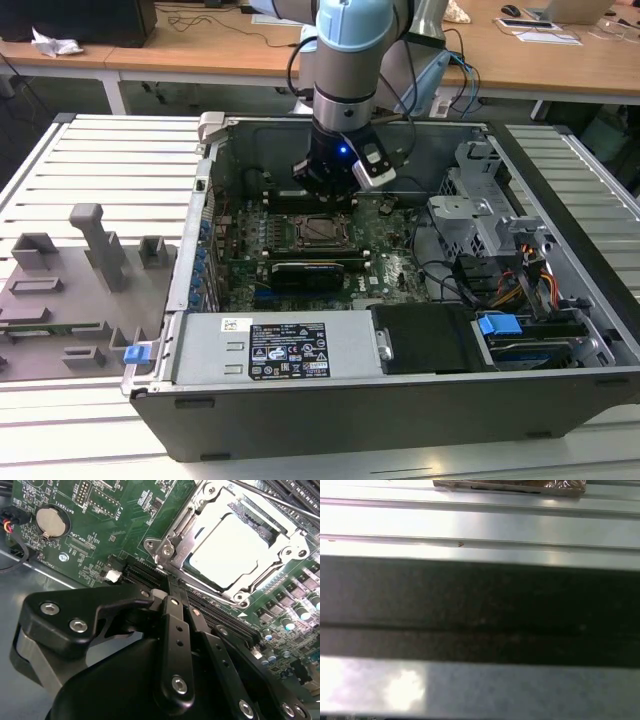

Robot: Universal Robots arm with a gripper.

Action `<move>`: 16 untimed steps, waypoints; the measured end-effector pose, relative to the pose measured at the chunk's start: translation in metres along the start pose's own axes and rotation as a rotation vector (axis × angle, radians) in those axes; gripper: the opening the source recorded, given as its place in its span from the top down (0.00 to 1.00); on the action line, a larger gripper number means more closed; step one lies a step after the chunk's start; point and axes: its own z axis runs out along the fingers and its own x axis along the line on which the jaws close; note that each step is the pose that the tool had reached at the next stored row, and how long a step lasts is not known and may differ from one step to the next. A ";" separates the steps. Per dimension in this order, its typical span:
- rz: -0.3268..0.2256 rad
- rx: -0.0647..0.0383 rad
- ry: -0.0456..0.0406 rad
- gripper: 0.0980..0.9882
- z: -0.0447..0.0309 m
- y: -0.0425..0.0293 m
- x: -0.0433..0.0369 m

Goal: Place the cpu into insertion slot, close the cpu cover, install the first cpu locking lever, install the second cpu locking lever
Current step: 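Install the first cpu locking lever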

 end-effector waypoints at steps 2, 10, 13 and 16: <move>0.000 0.006 0.0002 1.00 0.0005 -0.0001 0.0000; 0.000 0.014 0.0006 1.00 0.0029 -0.0004 0.0001; 0.000 0.011 0.0003 1.00 0.0031 -0.0003 -0.0002; 0.000 0.005 0.0001 1.00 0.0031 -0.0002 -0.0005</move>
